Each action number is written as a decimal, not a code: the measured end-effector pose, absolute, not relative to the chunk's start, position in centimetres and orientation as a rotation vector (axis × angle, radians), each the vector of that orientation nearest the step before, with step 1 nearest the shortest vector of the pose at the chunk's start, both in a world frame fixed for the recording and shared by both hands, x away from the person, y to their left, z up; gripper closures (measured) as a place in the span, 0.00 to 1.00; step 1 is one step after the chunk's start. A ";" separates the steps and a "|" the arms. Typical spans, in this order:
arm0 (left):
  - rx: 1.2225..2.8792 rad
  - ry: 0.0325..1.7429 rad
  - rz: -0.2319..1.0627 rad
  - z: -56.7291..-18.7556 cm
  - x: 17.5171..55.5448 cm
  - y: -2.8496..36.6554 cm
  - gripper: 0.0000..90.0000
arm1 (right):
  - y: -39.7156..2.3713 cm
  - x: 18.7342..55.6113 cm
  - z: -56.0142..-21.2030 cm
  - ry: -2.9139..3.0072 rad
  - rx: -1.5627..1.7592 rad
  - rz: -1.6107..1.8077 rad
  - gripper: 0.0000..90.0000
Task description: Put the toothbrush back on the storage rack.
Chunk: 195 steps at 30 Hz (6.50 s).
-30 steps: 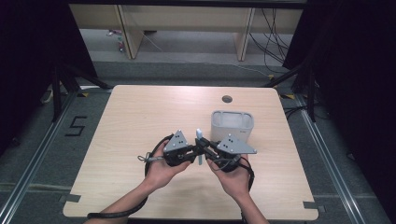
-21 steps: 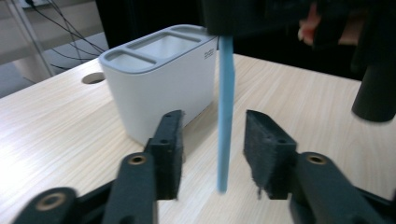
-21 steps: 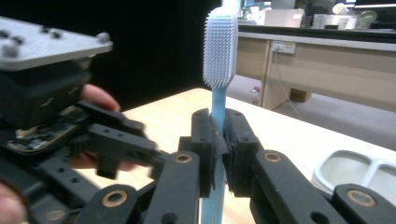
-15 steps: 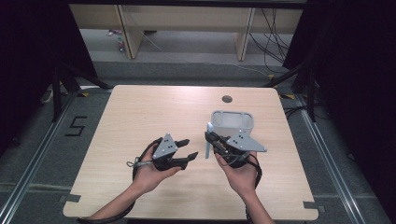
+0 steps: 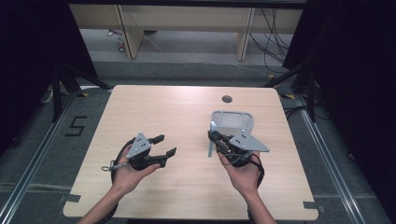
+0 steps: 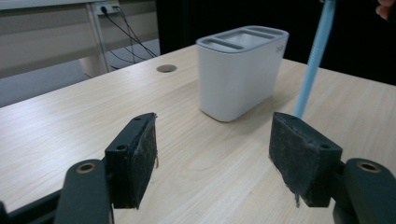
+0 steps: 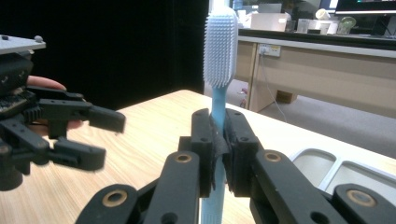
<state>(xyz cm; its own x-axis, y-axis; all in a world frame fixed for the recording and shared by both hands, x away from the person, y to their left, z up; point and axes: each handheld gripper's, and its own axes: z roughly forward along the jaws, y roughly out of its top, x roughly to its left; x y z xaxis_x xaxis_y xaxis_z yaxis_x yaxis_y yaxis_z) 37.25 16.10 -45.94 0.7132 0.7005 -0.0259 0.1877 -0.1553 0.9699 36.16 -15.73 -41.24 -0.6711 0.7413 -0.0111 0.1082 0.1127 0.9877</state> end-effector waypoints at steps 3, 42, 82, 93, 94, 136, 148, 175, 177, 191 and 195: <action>1.671 0.748 0.544 -46.3 37.1 17.3 0.35 | -15.9 36.2 -41.2 1.874 0.832 1.594 0.93; 1.540 0.893 0.696 -52.5 36.6 22.8 0.36 | -17.6 36.2 -40.9 1.826 0.862 1.582 0.93; 1.541 0.917 0.720 -52.4 36.4 22.8 0.34 | -21.3 37.9 -38.5 1.716 0.923 1.498 0.93; 1.541 0.922 0.724 -52.4 36.4 22.8 0.33 | -22.0 38.4 -37.6 1.689 0.922 1.471 0.93; 1.540 0.924 0.723 -52.4 36.4 22.8 0.33 | -22.0 38.4 -37.6 1.674 0.928 1.478 0.93; 1.539 0.927 0.722 -52.4 36.4 22.7 0.33 | -23.1 39.6 -35.0 1.612 0.944 1.457 0.93; 1.539 0.927 0.724 -52.4 36.4 22.7 0.33 | -23.8 39.8 -34.5 1.587 0.962 1.445 0.93; 1.534 0.929 0.722 -52.4 36.4 22.8 0.33 | -24.5 41.0 -35.1 1.546 1.016 1.424 0.93; 1.535 0.928 0.723 -52.4 36.4 22.8 0.33 | -24.6 41.2 -35.3 1.557 1.012 1.418 0.93; 1.517 0.918 0.717 -52.5 36.5 22.7 0.33 | -25.0 41.8 -36.0 1.559 1.034 1.390 0.93; 1.514 0.922 0.721 -52.5 36.5 22.7 0.33 | -25.0 42.0 -36.2 1.556 1.048 1.393 0.93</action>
